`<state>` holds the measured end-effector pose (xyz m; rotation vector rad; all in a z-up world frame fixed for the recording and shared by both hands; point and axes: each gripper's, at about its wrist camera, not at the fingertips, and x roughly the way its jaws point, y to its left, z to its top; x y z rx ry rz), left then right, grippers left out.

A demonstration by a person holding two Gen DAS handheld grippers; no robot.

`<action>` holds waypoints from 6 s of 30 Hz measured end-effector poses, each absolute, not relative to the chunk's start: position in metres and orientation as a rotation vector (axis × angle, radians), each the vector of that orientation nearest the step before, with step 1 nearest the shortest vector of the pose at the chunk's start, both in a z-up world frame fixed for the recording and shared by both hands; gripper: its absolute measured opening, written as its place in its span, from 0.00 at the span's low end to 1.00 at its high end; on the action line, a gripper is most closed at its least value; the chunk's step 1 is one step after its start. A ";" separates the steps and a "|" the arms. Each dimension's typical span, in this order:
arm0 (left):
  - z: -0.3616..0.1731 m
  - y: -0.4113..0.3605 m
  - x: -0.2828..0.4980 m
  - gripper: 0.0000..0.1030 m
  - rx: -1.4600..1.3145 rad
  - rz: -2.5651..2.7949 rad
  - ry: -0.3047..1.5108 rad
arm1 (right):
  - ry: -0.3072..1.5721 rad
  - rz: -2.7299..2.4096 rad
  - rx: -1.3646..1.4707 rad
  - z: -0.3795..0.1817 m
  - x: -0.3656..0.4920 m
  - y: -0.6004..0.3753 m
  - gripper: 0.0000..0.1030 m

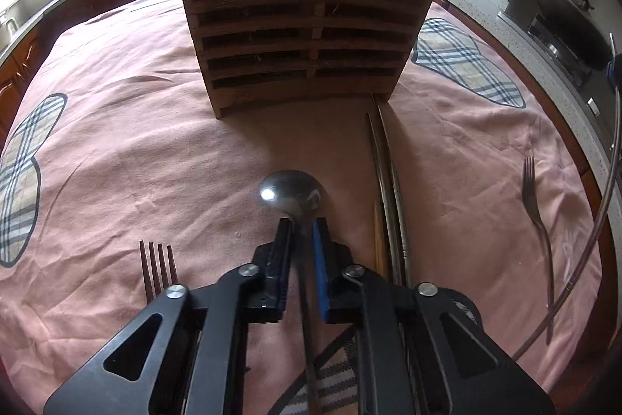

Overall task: Organize utensils
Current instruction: 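Lift the spoon and chopstick up to the wooden holder and lower them in, then open both tools to release the spoon and chopstick inside the holder, then move both tools back down to the utensils on the cloth, then grasp the wooden chopstick with the left tool while the right tool grasps another chopstick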

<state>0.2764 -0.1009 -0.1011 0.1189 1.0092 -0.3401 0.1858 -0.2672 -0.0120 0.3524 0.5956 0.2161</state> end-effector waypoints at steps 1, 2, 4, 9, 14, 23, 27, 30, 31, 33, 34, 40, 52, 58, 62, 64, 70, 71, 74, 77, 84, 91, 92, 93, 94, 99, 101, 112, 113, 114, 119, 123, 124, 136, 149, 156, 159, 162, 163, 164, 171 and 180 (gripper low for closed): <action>-0.100 -0.101 0.277 0.04 0.124 -0.343 1.008 | 0.596 0.216 0.354 -0.012 0.187 -0.268 0.04; -0.099 -0.100 0.277 0.04 0.110 -0.353 1.008 | 0.597 0.216 0.355 -0.012 0.187 -0.269 0.04; -0.090 -0.095 0.273 0.03 0.083 -0.361 0.987 | 0.594 0.215 0.355 -0.011 0.187 -0.270 0.04; -0.054 -0.072 0.255 0.03 -0.005 -0.380 0.898 | 0.564 0.216 0.353 0.000 0.185 -0.271 0.04; -0.013 -0.051 0.240 0.03 -0.071 -0.388 0.800 | 0.530 0.220 0.346 0.016 0.184 -0.269 0.04; 0.036 -0.033 0.235 0.02 -0.139 -0.367 0.667 | 0.482 0.232 0.334 0.035 0.186 -0.264 0.04; 0.051 -0.025 0.236 0.02 -0.146 -0.351 0.621 | 0.462 0.236 0.331 0.042 0.190 -0.263 0.04; 0.059 -0.019 0.239 0.02 -0.155 -0.342 0.596 | 0.447 0.239 0.326 0.048 0.192 -0.262 0.04; 0.061 -0.016 0.240 0.02 -0.158 -0.340 0.589 | 0.440 0.239 0.324 0.049 0.193 -0.262 0.04; 0.065 -0.014 0.242 0.02 -0.159 -0.336 0.575 | 0.427 0.237 0.323 0.052 0.195 -0.262 0.04; 0.067 -0.014 0.243 0.02 -0.159 -0.333 0.567 | 0.421 0.236 0.324 0.054 0.197 -0.262 0.04; 0.082 -0.012 0.252 0.02 -0.158 -0.323 0.524 | 0.376 0.224 0.340 0.065 0.205 -0.266 0.04; 0.112 -0.015 0.296 0.02 -0.140 -0.268 0.406 | 0.180 0.167 0.369 0.109 0.233 -0.274 0.04; 0.091 -0.022 0.330 0.02 -0.124 -0.243 0.451 | 0.137 0.126 0.376 0.107 0.262 -0.275 0.04; 0.065 -0.028 0.346 0.02 -0.125 -0.237 0.510 | 0.185 0.132 0.372 0.086 0.281 -0.268 0.04; 0.053 -0.032 0.353 0.02 -0.123 -0.238 0.541 | 0.199 0.130 0.377 0.073 0.287 -0.266 0.04; 0.029 -0.045 0.364 0.02 -0.093 -0.242 0.599 | 0.283 0.126 0.404 0.036 0.302 -0.264 0.04; 0.027 -0.047 0.365 0.02 -0.085 -0.245 0.603 | 0.296 0.127 0.411 0.031 0.304 -0.264 0.04; 0.021 -0.054 0.367 0.02 -0.070 -0.250 0.618 | 0.333 0.133 0.425 0.022 0.311 -0.265 0.04; 0.015 -0.059 0.371 0.02 -0.062 -0.249 0.631 | 0.342 0.131 0.431 0.020 0.313 -0.267 0.04; 0.015 -0.059 0.372 0.02 -0.074 -0.250 0.644 | 0.368 0.144 0.429 0.023 0.315 -0.267 0.09; 0.020 -0.055 0.371 0.20 -0.084 -0.246 0.656 | 0.371 0.143 0.452 0.025 0.311 -0.271 0.34; 0.022 -0.054 0.368 0.31 -0.086 -0.242 0.646 | 0.363 0.149 0.460 0.026 0.309 -0.273 0.44; 0.025 -0.053 0.364 0.38 -0.084 -0.237 0.635 | 0.353 0.150 0.464 0.027 0.306 -0.274 0.47; 0.027 -0.053 0.361 0.40 -0.080 -0.233 0.628 | 0.346 0.147 0.468 0.029 0.303 -0.275 0.49; 0.035 -0.044 0.335 0.69 -0.111 -0.244 0.623 | 0.329 0.170 0.511 0.033 0.286 -0.283 0.77; 0.034 -0.038 0.320 0.76 -0.130 -0.240 0.620 | 0.319 0.176 0.522 0.033 0.275 -0.285 0.84; 0.002 -0.019 0.257 0.76 -0.136 -0.227 0.711 | 0.371 0.159 0.533 0.012 0.219 -0.293 0.86; -0.001 -0.018 0.253 0.76 -0.138 -0.227 0.719 | 0.378 0.156 0.535 0.009 0.214 -0.295 0.86; -0.003 -0.018 0.249 0.76 -0.137 -0.230 0.727 | 0.387 0.152 0.537 0.006 0.210 -0.296 0.86; -0.017 -0.021 0.229 0.76 -0.105 -0.243 0.763 | 0.433 0.136 0.528 -0.009 0.190 -0.295 0.86; -0.031 -0.028 0.215 0.76 -0.076 -0.257 0.797 | 0.474 0.131 0.509 -0.023 0.178 -0.292 0.86; -0.034 -0.029 0.213 0.76 -0.072 -0.260 0.807 | 0.486 0.133 0.508 -0.027 0.176 -0.291 0.86; -0.062 -0.050 0.198 0.76 0.007 -0.295 0.884 | 0.542 0.134 0.485 -0.047 0.157 -0.280 0.86; -0.091 -0.090 0.217 0.68 0.148 -0.322 0.963 | 0.554 0.118 0.500 -0.050 0.159 -0.285 0.86; -0.103 -0.104 0.233 0.63 0.203 -0.347 1.003 | 0.568 0.100 0.520 -0.054 0.167 -0.293 0.86; -0.104 -0.108 0.235 0.63 0.228 -0.348 0.988 | 0.573 0.095 0.519 -0.056 0.171 -0.294 0.86; -0.105 -0.100 0.239 0.60 0.202 -0.339 0.991 | 0.581 0.097 0.517 -0.057 0.177 -0.294 0.86; -0.104 -0.095 0.241 0.59 0.199 -0.329 0.990 | 0.585 0.099 0.509 -0.057 0.179 -0.293 0.86; -0.104 -0.090 0.243 0.57 0.192 -0.316 0.992 | 0.588 0.103 0.499 -0.058 0.182 -0.291 0.85; -0.099 -0.051 0.263 0.47 0.075 -0.292 1.019 | 0.735 0.179 0.386 -0.083 0.233 -0.254 0.42; -0.099 -0.046 0.278 0.47 0.044 -0.325 1.019 | 0.840 0.187 0.320 -0.113 0.287 -0.221 0.20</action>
